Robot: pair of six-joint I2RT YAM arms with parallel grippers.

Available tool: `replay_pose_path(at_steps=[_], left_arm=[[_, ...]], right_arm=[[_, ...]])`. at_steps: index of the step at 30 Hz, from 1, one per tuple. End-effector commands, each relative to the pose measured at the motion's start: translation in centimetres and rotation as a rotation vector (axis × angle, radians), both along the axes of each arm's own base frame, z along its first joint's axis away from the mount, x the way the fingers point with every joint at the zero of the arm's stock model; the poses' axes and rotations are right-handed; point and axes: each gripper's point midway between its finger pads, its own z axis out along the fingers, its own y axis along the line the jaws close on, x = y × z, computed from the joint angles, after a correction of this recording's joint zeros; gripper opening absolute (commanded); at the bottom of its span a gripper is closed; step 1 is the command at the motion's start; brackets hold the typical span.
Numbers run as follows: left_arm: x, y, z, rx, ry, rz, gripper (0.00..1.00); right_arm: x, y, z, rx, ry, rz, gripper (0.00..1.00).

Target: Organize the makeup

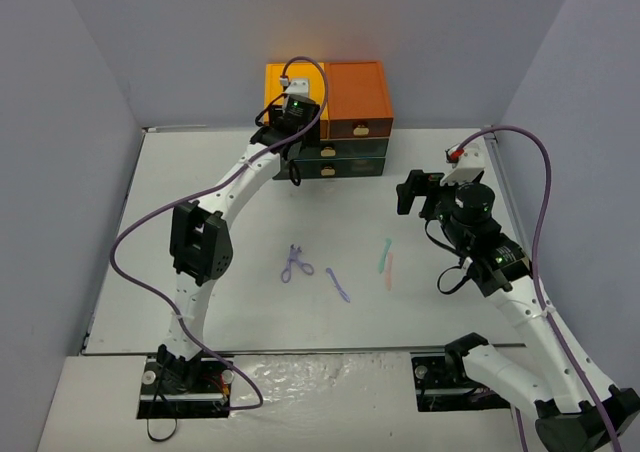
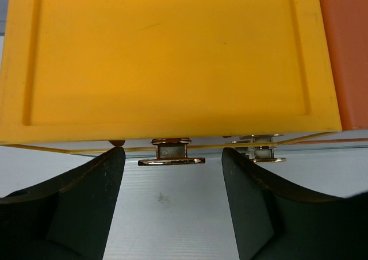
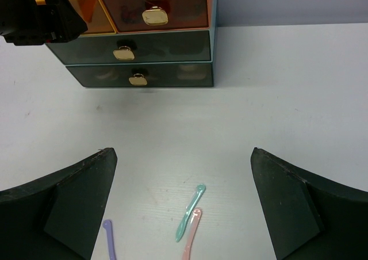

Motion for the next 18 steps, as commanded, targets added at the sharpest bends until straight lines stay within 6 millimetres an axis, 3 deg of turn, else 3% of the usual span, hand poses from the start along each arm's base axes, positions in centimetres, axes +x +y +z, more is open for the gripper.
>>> replay_pose_path(at_steps=[1, 6, 9, 13, 18], left_arm=[[1.5, 0.4, 7.1, -0.071, -0.178, 0.035, 0.56], [0.8, 0.9, 7.7, -0.074, -0.186, 0.040, 0.31], [0.0, 1.1, 7.6, -0.080, -0.178, 0.039, 0.26], [-2.3, 1.4, 6.7, -0.095, -0.145, 0.050, 0.10], [-5.9, 1.3, 5.9, -0.119, -0.110, 0.045, 0.07]], right_arm=[[0.5, -0.1, 1.1, 0.019, -0.048, -0.009, 1.00], [0.3, 0.0, 0.6, 0.026, -0.039, -0.006, 1.00], [0.3, 0.1, 0.4, 0.028, -0.032, -0.002, 1.00], [0.2, 0.1, 0.0, 0.032, -0.026, -0.002, 1.00], [0.1, 0.2, -0.7, 0.037, -0.011, -0.002, 1.00]])
